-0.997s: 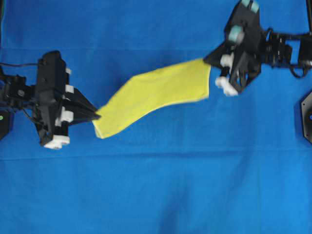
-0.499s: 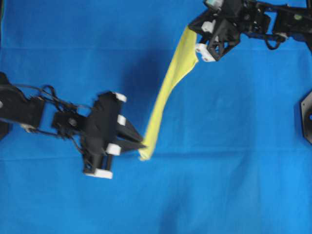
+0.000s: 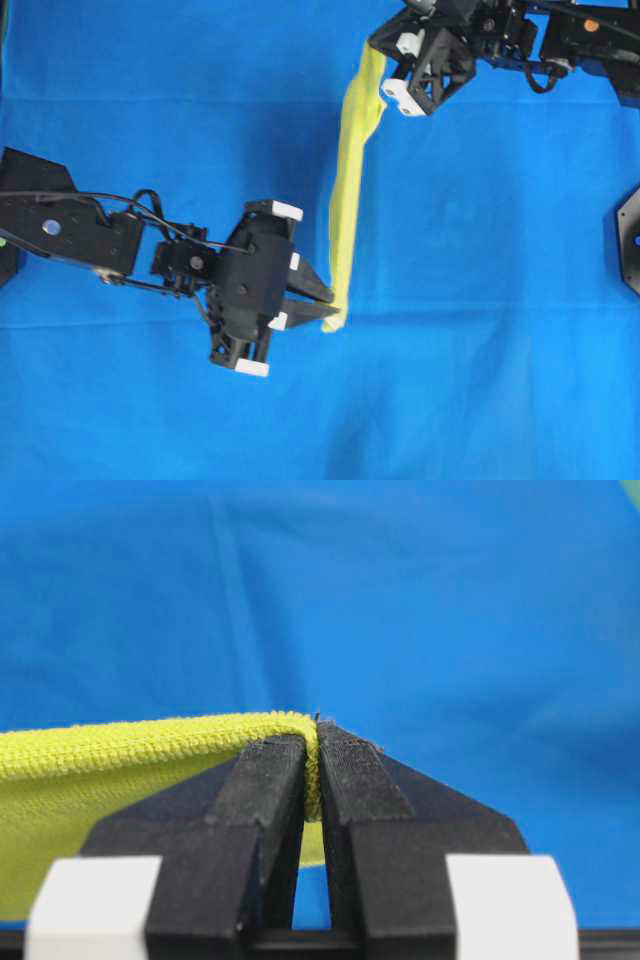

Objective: Fold the yellow towel.
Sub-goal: 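Drag the folded towel, rotating it vertical with both grippers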

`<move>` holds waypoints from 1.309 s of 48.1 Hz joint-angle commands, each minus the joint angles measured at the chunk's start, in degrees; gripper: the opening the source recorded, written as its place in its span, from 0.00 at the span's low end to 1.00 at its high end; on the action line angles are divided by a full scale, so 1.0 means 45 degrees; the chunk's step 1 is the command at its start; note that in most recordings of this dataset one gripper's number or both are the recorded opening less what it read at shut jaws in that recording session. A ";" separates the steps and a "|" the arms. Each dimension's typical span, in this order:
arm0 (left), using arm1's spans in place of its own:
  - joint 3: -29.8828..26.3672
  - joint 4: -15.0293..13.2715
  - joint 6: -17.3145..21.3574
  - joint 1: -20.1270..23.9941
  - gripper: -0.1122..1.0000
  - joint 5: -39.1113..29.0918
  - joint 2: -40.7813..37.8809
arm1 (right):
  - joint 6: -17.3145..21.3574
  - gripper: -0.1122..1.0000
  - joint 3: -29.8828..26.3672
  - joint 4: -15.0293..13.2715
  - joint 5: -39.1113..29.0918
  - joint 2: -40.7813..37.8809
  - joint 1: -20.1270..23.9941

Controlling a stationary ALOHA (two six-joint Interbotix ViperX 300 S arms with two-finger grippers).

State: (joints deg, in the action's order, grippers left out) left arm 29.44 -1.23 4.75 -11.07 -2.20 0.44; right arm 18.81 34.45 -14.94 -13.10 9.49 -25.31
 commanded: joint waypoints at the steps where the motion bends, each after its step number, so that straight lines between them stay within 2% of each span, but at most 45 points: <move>1: -0.0937 0.0000 0.0137 -0.0254 0.12 0.0371 -0.0391 | 0.0020 0.11 0.0234 -0.0078 0.0098 0.0723 -0.0508; 16: -0.4063 0.0000 0.0957 -0.0156 0.12 0.0410 -0.3066 | -0.0039 0.11 0.2207 -0.0078 -0.0020 0.2871 -0.0977; 21: -0.4629 -0.0020 0.0996 -0.0020 0.12 0.0430 -0.3633 | -0.0117 0.11 0.2402 -0.0098 -0.0078 0.3066 -0.0977; 27: -0.4629 -0.0020 0.0918 0.0078 0.12 0.0566 -0.3906 | -0.0137 0.11 0.2363 -0.0098 0.0039 0.2617 -0.0977; 34: -0.3672 -0.0020 0.0547 0.0078 0.12 0.1113 -0.3613 | -0.0215 0.11 0.1973 -0.0098 0.0547 0.1484 -0.0957; 41: -0.2031 -0.0098 0.0273 0.0059 0.12 0.1973 -0.2930 | -0.0371 0.11 0.1113 -0.0098 0.1367 0.0059 -0.0664; 49: -0.0039 -0.0098 -0.0840 -0.0156 0.12 0.3203 -0.2129 | -0.0547 0.11 -0.0059 -0.0098 0.1641 -0.1191 -0.0273; 55: 0.1113 -0.0098 -0.1523 -0.0215 0.12 0.3594 -0.1621 | -0.0625 0.11 -0.0684 -0.0098 0.1660 -0.1816 -0.0059; 63: 0.1562 -0.0098 -0.1680 -0.0215 0.12 0.3633 -0.1445 | -0.0645 0.11 -0.1055 -0.0098 0.1660 -0.2305 0.0059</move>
State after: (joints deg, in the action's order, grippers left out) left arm 36.56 -1.85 -2.64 -10.99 13.54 -7.91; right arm 16.08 31.46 -15.21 -6.15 -0.88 -24.87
